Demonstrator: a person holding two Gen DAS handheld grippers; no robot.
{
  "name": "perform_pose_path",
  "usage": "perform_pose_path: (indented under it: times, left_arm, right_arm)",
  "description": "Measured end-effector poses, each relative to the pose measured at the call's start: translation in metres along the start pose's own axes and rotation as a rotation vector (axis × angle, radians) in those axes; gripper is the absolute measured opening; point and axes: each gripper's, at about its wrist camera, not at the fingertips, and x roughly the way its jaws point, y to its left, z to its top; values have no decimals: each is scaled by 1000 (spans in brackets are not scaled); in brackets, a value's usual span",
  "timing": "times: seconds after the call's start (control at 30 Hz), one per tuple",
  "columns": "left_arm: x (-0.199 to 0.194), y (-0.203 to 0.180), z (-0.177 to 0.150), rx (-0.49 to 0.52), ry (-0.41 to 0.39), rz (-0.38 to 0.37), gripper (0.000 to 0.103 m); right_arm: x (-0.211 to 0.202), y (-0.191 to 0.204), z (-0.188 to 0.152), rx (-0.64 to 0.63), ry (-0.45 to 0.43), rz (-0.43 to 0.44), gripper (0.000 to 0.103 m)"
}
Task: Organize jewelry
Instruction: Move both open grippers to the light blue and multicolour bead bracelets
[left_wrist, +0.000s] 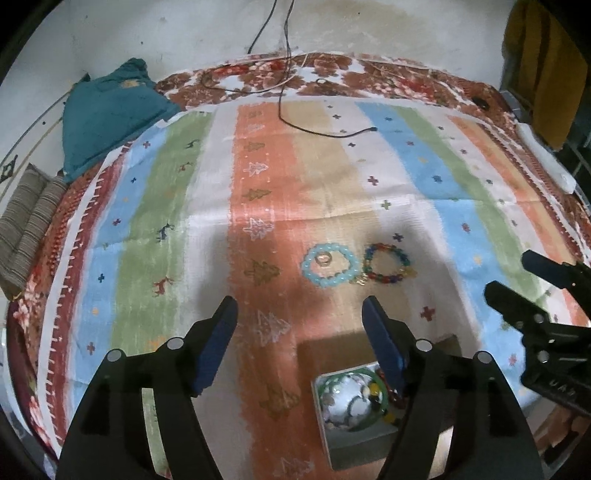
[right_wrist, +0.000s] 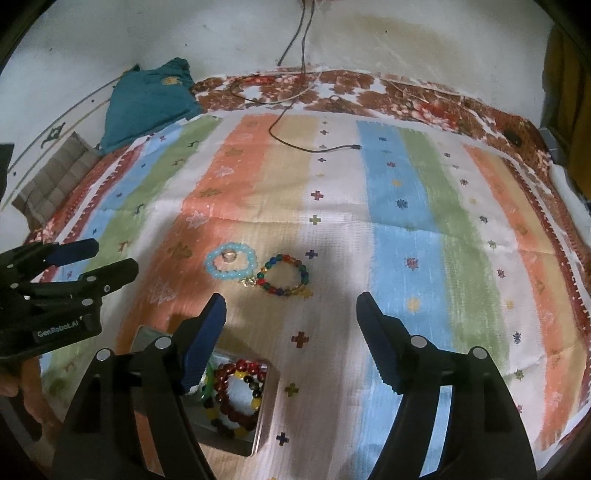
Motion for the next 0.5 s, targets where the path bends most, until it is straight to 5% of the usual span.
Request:
perform_pose_path:
  times: [0.5]
  left_arm:
    - [42,8,22,-7,65,1,77]
  right_arm:
    - [33,-10,18,-8,56,-26,76]
